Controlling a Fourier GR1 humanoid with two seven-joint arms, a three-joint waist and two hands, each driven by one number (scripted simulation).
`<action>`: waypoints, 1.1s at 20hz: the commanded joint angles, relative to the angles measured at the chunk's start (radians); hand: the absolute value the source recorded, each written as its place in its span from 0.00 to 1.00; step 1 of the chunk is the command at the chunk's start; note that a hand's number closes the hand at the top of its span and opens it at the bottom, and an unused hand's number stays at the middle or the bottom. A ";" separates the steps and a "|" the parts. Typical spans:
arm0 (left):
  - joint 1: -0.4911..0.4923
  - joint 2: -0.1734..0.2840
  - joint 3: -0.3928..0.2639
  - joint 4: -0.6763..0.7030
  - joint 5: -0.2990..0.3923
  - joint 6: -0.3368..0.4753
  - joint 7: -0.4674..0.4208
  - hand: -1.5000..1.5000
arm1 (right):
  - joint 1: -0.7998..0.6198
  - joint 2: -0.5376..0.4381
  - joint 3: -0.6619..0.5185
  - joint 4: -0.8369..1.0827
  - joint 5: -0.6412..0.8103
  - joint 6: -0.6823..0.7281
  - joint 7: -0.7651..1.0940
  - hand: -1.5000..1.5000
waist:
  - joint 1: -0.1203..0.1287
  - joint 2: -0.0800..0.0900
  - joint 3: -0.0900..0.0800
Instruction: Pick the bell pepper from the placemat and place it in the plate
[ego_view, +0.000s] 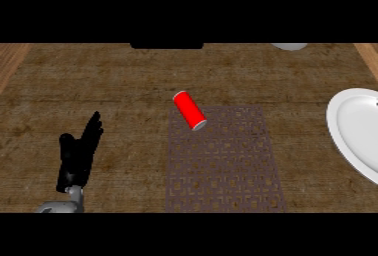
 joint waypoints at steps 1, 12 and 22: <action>0.026 0.003 -0.002 -0.029 0.007 -0.025 -0.017 0.50 | -0.054 -0.088 -0.033 0.233 -0.013 0.016 -0.098 1.00 | 0.006 0.001 0.001; -0.057 0.011 0.017 0.024 -0.002 -0.034 0.035 0.50 | -0.176 -0.164 0.035 0.670 0.010 0.205 -0.225 0.00 | 0.016 0.007 0.002; 0.005 -0.018 0.019 0.002 -0.017 0.000 -0.007 0.50 | -0.193 -0.127 -0.167 0.656 -0.272 0.261 -0.550 0.00 | -0.019 -0.006 0.001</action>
